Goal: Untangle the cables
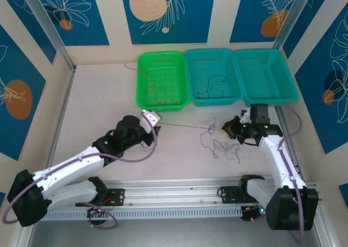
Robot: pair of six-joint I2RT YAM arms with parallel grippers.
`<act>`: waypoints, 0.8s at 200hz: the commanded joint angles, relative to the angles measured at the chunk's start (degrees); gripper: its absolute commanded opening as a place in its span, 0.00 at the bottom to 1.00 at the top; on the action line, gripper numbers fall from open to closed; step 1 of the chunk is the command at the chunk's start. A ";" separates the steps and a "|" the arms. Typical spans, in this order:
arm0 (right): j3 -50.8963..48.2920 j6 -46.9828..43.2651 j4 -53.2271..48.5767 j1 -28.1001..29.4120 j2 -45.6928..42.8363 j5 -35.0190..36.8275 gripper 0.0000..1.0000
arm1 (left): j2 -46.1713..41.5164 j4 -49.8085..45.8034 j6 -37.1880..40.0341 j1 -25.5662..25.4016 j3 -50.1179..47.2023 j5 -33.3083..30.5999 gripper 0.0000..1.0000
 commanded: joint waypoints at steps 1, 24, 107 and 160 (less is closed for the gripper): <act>-3.96 2.76 -1.14 -7.63 0.50 10.45 0.00 | -5.43 -9.65 -7.46 7.17 0.89 -7.30 0.00; -4.93 2.17 -0.10 -10.12 -0.11 9.48 0.00 | -5.39 -13.42 -9.21 10.53 2.37 -7.11 0.00; -1.53 -4.17 1.56 15.75 -5.29 15.21 0.65 | -6.22 -8.54 -9.44 11.02 6.51 17.32 0.00; 2.61 -14.84 19.63 47.46 -2.82 29.85 0.80 | -8.40 -10.56 -10.29 10.75 9.54 20.70 0.00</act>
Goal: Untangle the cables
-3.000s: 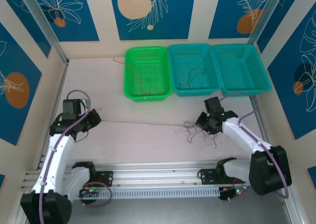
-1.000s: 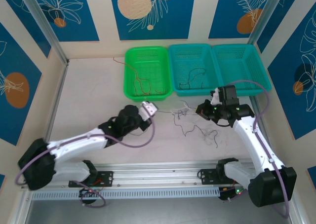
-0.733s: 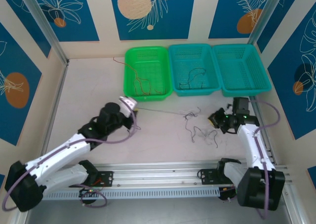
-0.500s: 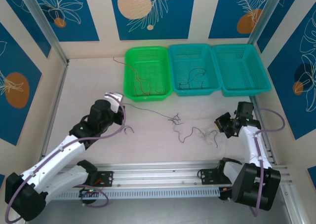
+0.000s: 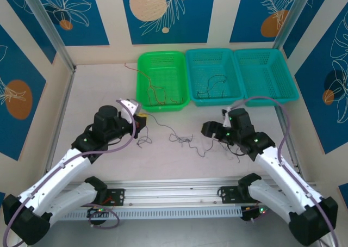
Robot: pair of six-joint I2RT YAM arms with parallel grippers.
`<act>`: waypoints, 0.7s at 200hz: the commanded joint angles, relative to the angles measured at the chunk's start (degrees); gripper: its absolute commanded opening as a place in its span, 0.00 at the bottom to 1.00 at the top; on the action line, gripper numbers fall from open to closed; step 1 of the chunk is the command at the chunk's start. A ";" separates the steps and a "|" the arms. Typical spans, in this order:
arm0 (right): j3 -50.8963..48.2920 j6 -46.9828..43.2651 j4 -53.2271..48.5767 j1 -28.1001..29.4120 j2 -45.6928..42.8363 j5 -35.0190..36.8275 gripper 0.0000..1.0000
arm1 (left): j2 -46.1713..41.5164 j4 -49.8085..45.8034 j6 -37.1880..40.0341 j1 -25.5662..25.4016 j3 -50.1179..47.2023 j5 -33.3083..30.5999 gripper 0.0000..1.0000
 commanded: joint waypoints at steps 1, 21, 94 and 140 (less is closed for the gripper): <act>1.30 -8.16 10.42 12.21 5.95 10.30 0.80 | -1.78 -0.79 -1.23 0.15 2.89 3.26 0.00; 2.91 -15.72 17.83 19.49 16.09 13.67 0.80 | -2.15 -1.76 -1.53 0.13 4.27 3.29 0.00; 3.15 -15.27 38.31 21.49 37.88 34.31 0.52 | -6.19 -6.84 -2.17 -0.01 9.52 4.43 0.00; -0.02 4.79 24.94 17.33 39.50 42.41 0.29 | -11.70 -15.05 -1.04 0.11 14.27 -7.39 0.00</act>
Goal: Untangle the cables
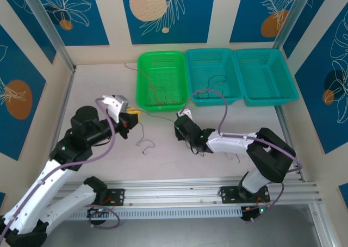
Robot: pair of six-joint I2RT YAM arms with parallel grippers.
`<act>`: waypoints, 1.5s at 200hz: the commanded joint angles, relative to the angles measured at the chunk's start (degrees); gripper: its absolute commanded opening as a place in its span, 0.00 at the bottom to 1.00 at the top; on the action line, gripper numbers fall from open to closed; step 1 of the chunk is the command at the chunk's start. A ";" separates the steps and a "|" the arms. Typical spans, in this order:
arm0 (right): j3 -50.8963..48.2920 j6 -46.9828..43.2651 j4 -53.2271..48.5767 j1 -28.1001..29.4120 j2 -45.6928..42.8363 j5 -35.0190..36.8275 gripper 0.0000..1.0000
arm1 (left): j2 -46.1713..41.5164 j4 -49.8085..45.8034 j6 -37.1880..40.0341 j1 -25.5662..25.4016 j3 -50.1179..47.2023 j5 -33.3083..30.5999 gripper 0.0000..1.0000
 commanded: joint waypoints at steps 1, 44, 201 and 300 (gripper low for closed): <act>-2.50 13.31 -7.48 -2.89 -0.50 7.82 0.29 | -3.02 -5.76 0.21 0.14 4.22 -9.31 0.00; -7.96 30.41 -21.44 -9.84 -5.62 7.66 0.30 | -4.81 -14.55 1.08 0.27 8.64 -30.69 0.00; -18.71 3.76 -6.00 -20.57 -45.91 -38.18 0.70 | -1.43 -7.18 0.11 0.39 4.98 -22.62 0.00; 15.02 11.11 -17.33 -0.24 -0.98 -22.42 0.79 | -2.07 -8.87 0.19 0.41 5.24 -21.84 0.00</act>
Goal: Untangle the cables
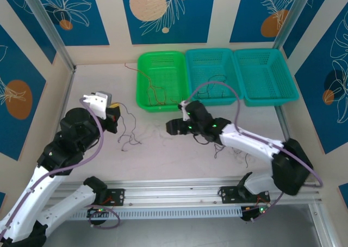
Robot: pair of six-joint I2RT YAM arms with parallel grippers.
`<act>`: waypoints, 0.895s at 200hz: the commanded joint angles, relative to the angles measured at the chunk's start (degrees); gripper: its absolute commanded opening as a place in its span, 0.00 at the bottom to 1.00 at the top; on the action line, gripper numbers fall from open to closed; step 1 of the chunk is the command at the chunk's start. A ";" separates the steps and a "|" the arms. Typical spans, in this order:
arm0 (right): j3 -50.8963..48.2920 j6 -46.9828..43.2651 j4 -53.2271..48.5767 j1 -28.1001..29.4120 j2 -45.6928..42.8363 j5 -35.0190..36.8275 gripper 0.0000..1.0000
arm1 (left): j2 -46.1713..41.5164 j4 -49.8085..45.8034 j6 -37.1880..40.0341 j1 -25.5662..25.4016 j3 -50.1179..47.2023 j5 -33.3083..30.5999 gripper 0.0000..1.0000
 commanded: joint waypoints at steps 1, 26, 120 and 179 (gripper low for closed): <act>5.59 8.55 -4.36 3.28 6.94 7.96 0.79 | -1.13 0.46 -0.28 0.39 -0.01 1.35 0.00; 9.03 15.09 -0.05 5.37 14.60 13.93 0.90 | -1.57 0.03 -0.59 0.38 -0.16 1.82 0.00; 13.13 14.32 10.48 6.93 29.58 20.08 0.26 | -4.59 -3.27 1.72 0.39 -1.18 -5.03 0.00; -0.99 15.28 0.29 1.53 5.39 25.70 0.00 | -9.62 -0.90 3.15 1.05 -7.45 -22.78 0.00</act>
